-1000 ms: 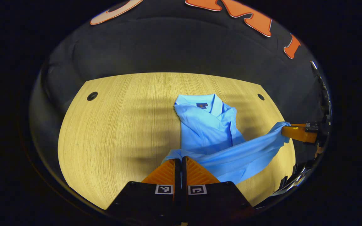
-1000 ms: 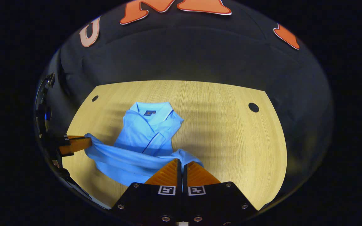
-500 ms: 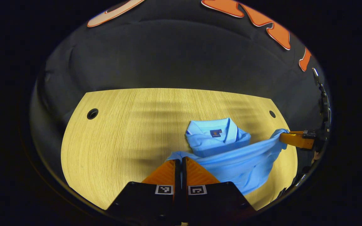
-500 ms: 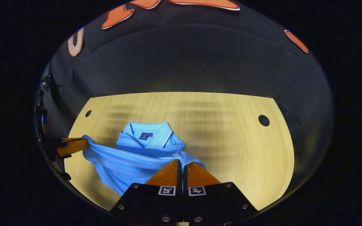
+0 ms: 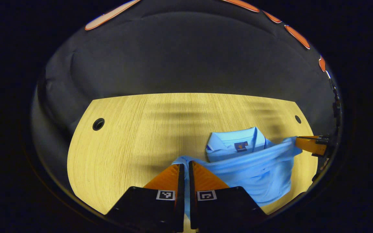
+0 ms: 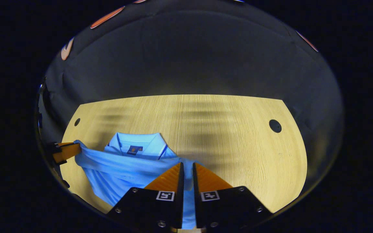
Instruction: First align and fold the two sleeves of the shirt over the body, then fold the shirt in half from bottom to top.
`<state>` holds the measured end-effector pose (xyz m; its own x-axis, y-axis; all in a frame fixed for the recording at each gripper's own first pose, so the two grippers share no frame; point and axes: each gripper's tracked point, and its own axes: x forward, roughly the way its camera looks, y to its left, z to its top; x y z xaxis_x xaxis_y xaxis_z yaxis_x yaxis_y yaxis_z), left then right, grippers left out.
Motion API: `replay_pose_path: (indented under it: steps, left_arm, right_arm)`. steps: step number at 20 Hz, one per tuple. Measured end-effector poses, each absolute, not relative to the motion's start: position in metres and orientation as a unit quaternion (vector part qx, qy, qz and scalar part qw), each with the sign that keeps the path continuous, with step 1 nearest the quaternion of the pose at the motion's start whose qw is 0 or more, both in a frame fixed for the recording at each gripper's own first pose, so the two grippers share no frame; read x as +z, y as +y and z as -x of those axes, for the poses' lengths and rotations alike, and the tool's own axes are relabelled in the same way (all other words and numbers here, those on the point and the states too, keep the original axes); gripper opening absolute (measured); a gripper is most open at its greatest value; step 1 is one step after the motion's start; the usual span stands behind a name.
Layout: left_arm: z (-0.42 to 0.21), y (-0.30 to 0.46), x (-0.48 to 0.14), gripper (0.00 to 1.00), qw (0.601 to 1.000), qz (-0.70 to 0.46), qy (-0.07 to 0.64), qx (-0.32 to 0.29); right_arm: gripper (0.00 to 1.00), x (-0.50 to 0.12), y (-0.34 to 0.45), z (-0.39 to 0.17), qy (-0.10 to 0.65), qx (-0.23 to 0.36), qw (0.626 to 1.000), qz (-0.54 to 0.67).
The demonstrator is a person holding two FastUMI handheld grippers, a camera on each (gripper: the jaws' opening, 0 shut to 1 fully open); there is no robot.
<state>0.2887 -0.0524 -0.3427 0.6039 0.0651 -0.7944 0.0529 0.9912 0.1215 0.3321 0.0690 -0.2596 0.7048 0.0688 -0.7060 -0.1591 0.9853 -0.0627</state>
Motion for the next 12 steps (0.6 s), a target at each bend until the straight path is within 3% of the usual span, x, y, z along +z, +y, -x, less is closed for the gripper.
replay_pose_path:
  steps: [1, 2, 3, 5, 6, 7, 12]
  left_arm:
    - [-0.29, -0.054, -0.34, 0.14, 0.895, -0.065, 0.441, 0.005]
    - [-0.292, -0.053, -0.339, 0.2, 0.896, -0.065, 0.438, 0.006]
    - [-0.292, -0.053, -0.336, 0.47, 0.899, -0.067, 0.433, 0.005]
    - [-0.296, -0.045, -0.319, 1.0, 0.907, -0.085, 0.412, 0.015]
    - [-0.296, -0.045, -0.311, 1.0, 0.913, -0.089, 0.398, 0.018]
    - [-0.296, -0.045, -0.299, 1.0, 0.92, -0.088, 0.382, 0.019]
    - [-0.261, -0.049, -0.216, 1.0, 0.95, -0.078, 0.303, 0.023]
  right_arm:
    - [0.23, -0.259, 0.068, -0.334, 0.38, 0.061, 0.922, 0.052]
    - [0.4, -0.256, 0.069, -0.332, 0.381, 0.061, 0.921, 0.046]
    - [0.49, -0.255, 0.068, -0.33, 0.381, 0.063, 0.922, 0.045]
    - [0.77, -0.245, 0.067, -0.325, 0.368, 0.064, 0.926, 0.049]
    - [0.91, -0.236, 0.067, -0.319, 0.362, 0.066, 0.929, 0.049]
    - [0.96, -0.23, 0.066, -0.313, 0.357, 0.066, 0.93, 0.053]
    - [0.97, -0.175, 0.077, -0.269, 0.29, 0.077, 0.951, 0.081]
